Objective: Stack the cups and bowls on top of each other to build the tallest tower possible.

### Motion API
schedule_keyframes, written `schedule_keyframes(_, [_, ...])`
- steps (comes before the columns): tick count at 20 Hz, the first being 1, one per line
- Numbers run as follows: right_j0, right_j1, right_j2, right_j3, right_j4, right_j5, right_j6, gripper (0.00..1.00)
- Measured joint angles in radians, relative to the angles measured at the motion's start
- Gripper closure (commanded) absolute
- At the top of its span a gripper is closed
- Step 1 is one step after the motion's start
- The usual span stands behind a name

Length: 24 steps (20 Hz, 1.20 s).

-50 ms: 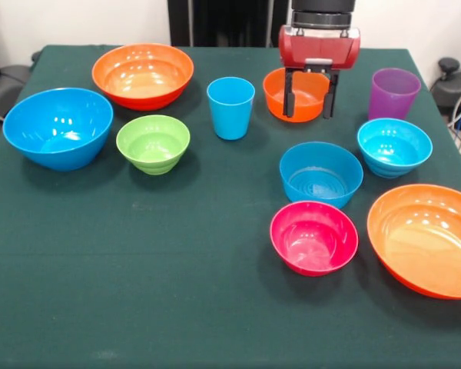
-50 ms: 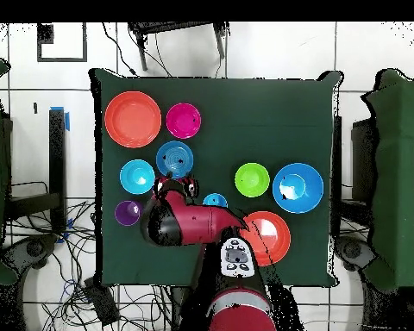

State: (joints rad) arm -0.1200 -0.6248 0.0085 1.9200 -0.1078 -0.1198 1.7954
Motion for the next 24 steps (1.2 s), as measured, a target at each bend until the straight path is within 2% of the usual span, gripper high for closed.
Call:
schedule_keyframes(13, [0.0, 0.005, 0.003, -0.01, 0.0, 0.004, 0.0, 0.0])
schedule_keyframes(24, [-0.003, 0.01, 0.006, -0.099, 0.0, 0.102, 0.0, 0.0])
